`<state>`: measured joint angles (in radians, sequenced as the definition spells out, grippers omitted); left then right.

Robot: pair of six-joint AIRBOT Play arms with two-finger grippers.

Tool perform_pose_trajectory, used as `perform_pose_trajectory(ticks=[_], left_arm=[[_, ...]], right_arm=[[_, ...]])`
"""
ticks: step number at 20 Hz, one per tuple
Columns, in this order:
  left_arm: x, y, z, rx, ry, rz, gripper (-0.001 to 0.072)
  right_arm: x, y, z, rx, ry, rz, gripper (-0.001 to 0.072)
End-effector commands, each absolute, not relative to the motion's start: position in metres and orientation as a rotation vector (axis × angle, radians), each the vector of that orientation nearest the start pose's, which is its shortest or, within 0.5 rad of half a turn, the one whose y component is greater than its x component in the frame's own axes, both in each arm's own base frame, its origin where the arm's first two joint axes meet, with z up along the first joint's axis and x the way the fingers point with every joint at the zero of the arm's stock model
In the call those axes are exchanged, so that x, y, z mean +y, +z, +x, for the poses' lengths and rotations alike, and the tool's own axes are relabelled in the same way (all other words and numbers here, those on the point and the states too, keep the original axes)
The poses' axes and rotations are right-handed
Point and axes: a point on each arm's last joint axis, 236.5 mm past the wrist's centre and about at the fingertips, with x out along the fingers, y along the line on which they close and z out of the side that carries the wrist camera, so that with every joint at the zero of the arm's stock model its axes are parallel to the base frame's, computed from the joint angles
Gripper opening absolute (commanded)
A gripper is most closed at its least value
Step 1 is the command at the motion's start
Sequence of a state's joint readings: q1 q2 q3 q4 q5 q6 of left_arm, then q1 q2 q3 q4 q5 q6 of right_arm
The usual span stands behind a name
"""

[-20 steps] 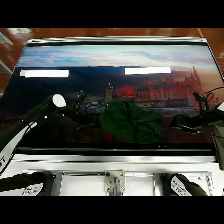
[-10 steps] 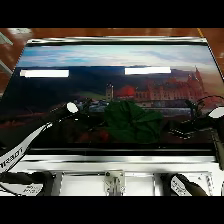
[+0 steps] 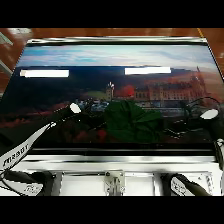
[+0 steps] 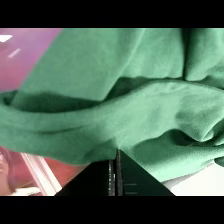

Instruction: Fold the shirts.

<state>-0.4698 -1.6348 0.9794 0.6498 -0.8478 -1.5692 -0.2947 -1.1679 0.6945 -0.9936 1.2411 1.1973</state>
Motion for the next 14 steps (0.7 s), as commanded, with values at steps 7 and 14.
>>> perform_pose_trajectory(ticks=[7, 14], left_arm=[[-0.293, -0.036, 0.349, 1.316, -0.546, -0.390, 0.0031], [-0.218, 0.368, 0.367, 0.282, -0.625, -0.229, 0.0033]], right_arm=[[0.089, -0.060, 0.276, 1.464, 0.423, 0.300, 0.0064], [0.078, 0.254, 0.344, 0.531, 0.375, 0.098, 0.0064]])
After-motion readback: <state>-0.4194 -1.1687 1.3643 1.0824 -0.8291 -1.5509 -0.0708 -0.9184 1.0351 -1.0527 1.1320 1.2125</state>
